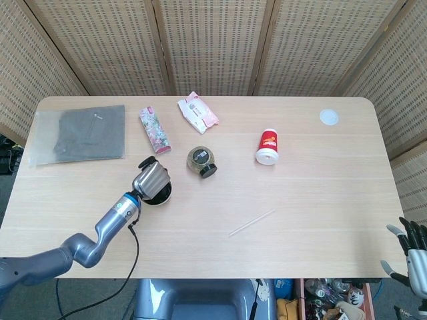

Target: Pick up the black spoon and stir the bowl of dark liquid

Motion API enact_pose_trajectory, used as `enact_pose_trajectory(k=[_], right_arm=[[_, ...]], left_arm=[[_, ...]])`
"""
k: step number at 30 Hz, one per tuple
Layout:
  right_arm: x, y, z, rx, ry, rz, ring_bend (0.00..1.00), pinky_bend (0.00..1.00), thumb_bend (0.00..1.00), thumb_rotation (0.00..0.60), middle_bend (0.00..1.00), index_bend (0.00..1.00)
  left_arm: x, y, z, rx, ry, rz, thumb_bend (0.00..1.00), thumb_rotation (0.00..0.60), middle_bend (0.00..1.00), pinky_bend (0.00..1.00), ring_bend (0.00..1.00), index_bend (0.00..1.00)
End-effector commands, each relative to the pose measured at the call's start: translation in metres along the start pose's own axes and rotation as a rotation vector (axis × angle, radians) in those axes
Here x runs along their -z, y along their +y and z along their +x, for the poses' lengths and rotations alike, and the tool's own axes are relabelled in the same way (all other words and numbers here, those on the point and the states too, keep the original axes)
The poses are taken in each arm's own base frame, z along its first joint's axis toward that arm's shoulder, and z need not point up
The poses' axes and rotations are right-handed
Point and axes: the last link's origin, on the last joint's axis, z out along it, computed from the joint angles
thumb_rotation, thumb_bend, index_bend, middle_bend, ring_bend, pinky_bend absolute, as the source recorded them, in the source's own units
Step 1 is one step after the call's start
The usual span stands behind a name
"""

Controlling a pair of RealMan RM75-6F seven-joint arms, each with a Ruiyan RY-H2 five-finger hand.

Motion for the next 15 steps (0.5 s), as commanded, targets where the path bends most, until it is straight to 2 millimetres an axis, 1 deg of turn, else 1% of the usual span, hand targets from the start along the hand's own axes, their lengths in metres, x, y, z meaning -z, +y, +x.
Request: enact_pose_trajectory(k=[1,8,15], right_arm=[[0.0,0.0,0.0,0.0,-0.001,-0.002,0.0,0.0,0.36,0.6,0.15,0.24],[0.001,0.001,0.001,0.005,0.001,-0.006,0.0,0.0,0.36,0.6,0.15,0.24],[0.001,-0.001,0.001,0.008,-0.001,0.001,0.0,0.0,0.36,0.6,0.15,0.24]], left_arm=[[-0.005,-0.001,0.001,0.002,-0.006,0.009,0.4,0.6,0.81,0.71,0.69,0.75],[-0.011,-0.003,-0.006,0.005,-0.038,0.023,0.4,0.6,0.81,0.71,0.69,0.75],[-0.001,-0.006,-0.018,0.02,-0.057,0.025,0.4,0.6,0.81,0.71,0.69,0.75]])
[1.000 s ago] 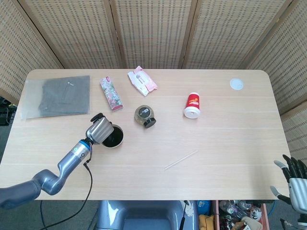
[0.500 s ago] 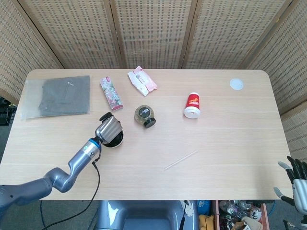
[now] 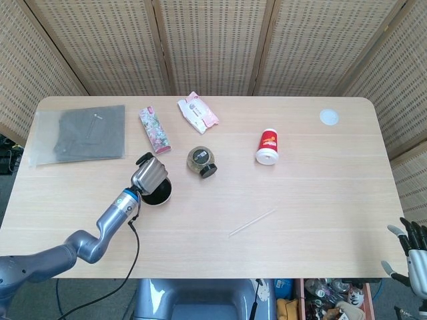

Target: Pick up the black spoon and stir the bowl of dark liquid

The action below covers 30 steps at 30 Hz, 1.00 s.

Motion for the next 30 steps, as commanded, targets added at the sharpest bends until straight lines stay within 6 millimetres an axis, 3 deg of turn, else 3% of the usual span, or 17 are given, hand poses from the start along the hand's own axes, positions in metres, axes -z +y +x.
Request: enact_pose_trajectory(k=[1,7,16,30], right_arm=[[0.0,-0.001,0.001,0.002,0.001,0.001,0.0,0.0,0.36,0.6,0.15,0.24],[0.001,-0.002,0.001,0.002,0.004,0.007,0.0,0.0,0.36,0.6,0.15,0.24],[0.001,-0.002,0.001,0.001,0.004,0.006,0.0,0.0,0.36,0.6,0.15,0.24],[0.002,0.002,0.002,0.004,0.004,-0.01,0.0,0.0,0.36,0.6,0.15,0.24]], left_arm=[[0.005,-0.004,-0.006,0.008,-0.006,0.005,0.4,0.6,0.81,0.71,0.69,0.75],[0.02,-0.006,-0.017,0.03,-0.03,-0.012,0.4,0.6,0.81,0.71,0.69,0.76],[0.032,-0.002,-0.008,0.063,0.009,-0.045,0.4,0.6,0.81,0.71,0.69,0.76],[0.005,0.002,0.007,0.051,0.017,-0.023,0.4,0.6,0.81,0.71,0.69,0.76]])
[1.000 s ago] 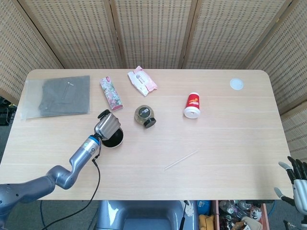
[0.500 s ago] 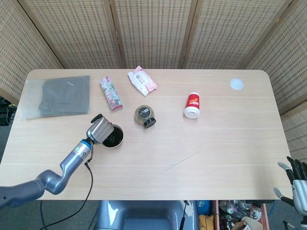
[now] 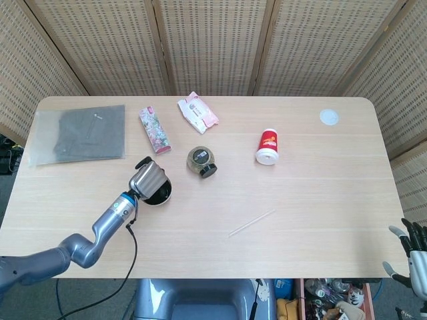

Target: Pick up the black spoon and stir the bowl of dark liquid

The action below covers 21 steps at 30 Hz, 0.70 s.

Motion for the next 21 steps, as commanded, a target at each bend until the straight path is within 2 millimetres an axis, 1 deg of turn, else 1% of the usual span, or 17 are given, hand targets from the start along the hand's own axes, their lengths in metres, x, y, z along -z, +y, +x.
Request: enact_pose_trajectory(k=[1,5,11,17,19,21], right_arm=[[0.0,0.0,0.0,0.001,0.0,-0.001,0.0,0.0,0.36,0.6,0.15,0.24],[0.0,0.0,0.0,0.003,-0.002,-0.004,0.0,0.0,0.36,0.6,0.15,0.24],[-0.001,-0.001,0.0,0.004,-0.003,0.001,0.0,0.0,0.36,0.6,0.15,0.24],[-0.002,-0.003,0.0,0.006,-0.004,0.005,0.0,0.0,0.36,0.6,0.15,0.24],[-0.002,-0.003,-0.001,0.004,-0.006,0.009,0.0,0.0,0.36,0.6,0.15,0.24],[-0.002,-0.004,-0.001,0.004,-0.009,0.012,0.0,0.0,0.36,0.6,0.15,0.24]], left_arm=[[-0.006,0.0,0.001,-0.002,-0.006,0.007,0.4,0.6,0.81,0.71,0.69,0.76],[-0.01,0.001,0.0,-0.002,-0.015,0.011,0.4,0.6,0.81,0.71,0.69,0.76],[-0.01,-0.001,-0.006,-0.006,-0.027,0.023,0.4,0.6,0.81,0.71,0.69,0.76],[0.001,-0.003,-0.014,-0.04,-0.027,0.002,0.4,0.6,0.81,0.71,0.69,0.76],[0.009,-0.002,-0.014,-0.032,-0.02,-0.009,0.4,0.6,0.81,0.71,0.69,0.76],[0.012,-0.003,-0.014,-0.031,-0.012,-0.014,0.4,0.6,0.81,0.71,0.69,0.76]])
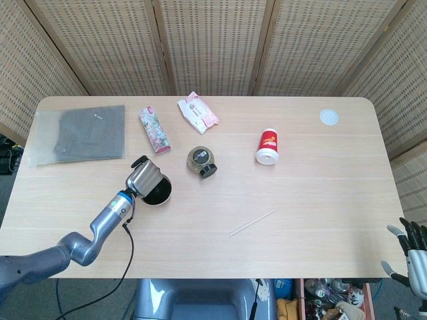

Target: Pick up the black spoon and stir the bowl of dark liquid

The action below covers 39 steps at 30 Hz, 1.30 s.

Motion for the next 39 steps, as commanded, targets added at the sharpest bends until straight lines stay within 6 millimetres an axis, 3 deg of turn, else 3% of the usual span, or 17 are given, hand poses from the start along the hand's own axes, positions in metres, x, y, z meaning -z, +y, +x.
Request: enact_pose_trajectory(k=[1,9,18,29,39], right_arm=[[0.0,-0.001,-0.001,-0.001,-0.002,0.004,0.0,0.0,0.36,0.6,0.15,0.24],[-0.001,-0.001,-0.001,-0.004,-0.002,0.007,0.0,0.0,0.36,0.6,0.15,0.24],[0.004,0.004,0.001,-0.001,0.003,-0.014,0.0,0.0,0.36,0.6,0.15,0.24],[0.004,0.005,0.001,0.003,0.0,-0.02,0.0,0.0,0.36,0.6,0.15,0.24],[0.003,0.003,0.001,0.004,0.001,-0.014,0.0,0.0,0.36,0.6,0.15,0.24]], left_arm=[[0.009,0.0,0.0,0.002,0.013,-0.012,0.4,0.6,0.81,0.71,0.69,0.76],[0.015,0.007,0.011,0.032,0.04,-0.041,0.4,0.6,0.81,0.71,0.69,0.76],[-0.001,0.012,0.025,0.02,0.057,-0.037,0.4,0.6,0.81,0.71,0.69,0.76],[-0.018,0.007,0.017,0.011,0.009,0.017,0.4,0.6,0.81,0.71,0.69,0.76],[-0.011,-0.003,0.003,0.02,-0.019,0.043,0.4,0.6,0.81,0.71,0.69,0.76]])
